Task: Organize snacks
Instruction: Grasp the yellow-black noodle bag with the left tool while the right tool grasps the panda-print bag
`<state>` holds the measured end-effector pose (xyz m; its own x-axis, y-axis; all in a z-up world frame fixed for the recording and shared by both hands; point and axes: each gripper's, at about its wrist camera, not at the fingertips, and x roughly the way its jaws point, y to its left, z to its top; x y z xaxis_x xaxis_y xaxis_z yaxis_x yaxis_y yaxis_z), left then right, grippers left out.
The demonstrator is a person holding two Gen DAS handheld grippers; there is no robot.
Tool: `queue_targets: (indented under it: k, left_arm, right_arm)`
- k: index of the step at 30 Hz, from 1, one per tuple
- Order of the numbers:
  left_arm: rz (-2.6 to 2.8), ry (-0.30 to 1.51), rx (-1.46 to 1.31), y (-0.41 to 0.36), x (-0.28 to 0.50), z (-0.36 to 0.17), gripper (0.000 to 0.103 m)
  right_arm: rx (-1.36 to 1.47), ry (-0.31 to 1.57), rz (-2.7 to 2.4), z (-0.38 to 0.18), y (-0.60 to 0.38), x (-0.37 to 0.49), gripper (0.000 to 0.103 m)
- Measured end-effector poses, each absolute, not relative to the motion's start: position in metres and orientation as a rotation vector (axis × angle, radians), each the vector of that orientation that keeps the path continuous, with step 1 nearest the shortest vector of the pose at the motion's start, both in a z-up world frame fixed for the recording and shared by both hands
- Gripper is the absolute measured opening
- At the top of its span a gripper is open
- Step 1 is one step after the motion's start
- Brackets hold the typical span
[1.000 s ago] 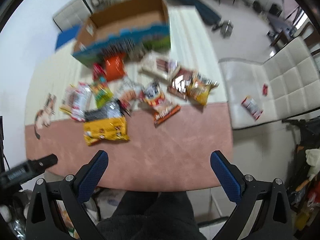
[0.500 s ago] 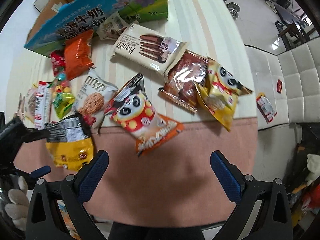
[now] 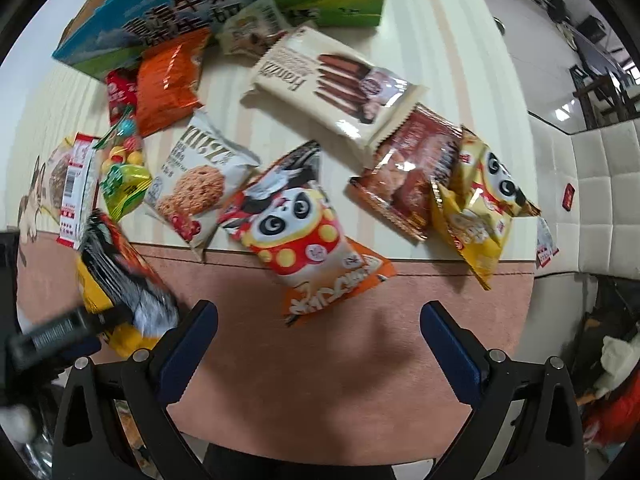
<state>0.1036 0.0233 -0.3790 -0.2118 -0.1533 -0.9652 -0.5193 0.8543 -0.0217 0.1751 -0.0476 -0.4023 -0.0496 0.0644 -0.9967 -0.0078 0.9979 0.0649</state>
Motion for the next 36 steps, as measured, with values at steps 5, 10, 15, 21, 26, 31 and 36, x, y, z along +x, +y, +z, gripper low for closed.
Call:
queue_targets:
  k: [5,10,15,21,26,31,36]
  left_arm:
    - [0.367,1.730,-0.366,0.028,0.078,-0.359,0.098]
    - [0.264,1.603,-0.197,-0.004,0.105,-0.345,0.098]
    - [0.131,1.662,-0.010,-0.049,0.124,-0.375,0.098]
    - [0.157,1.727,0.018,-0.059,0.116,-0.408,0.098]
    - [0.167,1.737,-0.072,-0.034,0.114,-0.426,0.098]
    - [0.187,1.744,-0.098,0.001,0.122,-0.437,0.098]
    - [0.195,1.740,-0.107,-0.016,0.115,-0.431,0.099]
  right_arm:
    - [0.034,1.619,0.106,-0.395,-0.038,0.174,0.103]
    - [0.037,1.610,0.124,-0.384,-0.043,0.174,0.103]
    - [0.035,1.610,0.113,-0.381,-0.074,0.180,0.103]
    - [0.019,1.616,0.114,-0.390,-0.086,0.188,0.103]
    - [-0.023,1.630,0.157,-0.412,-0.073,0.204,0.103]
    - [-0.094,1.632,0.195,-0.435,-0.061,0.220,0.100]
    - [0.065,1.776,0.141,-0.455,-0.071,0.215,0.061]
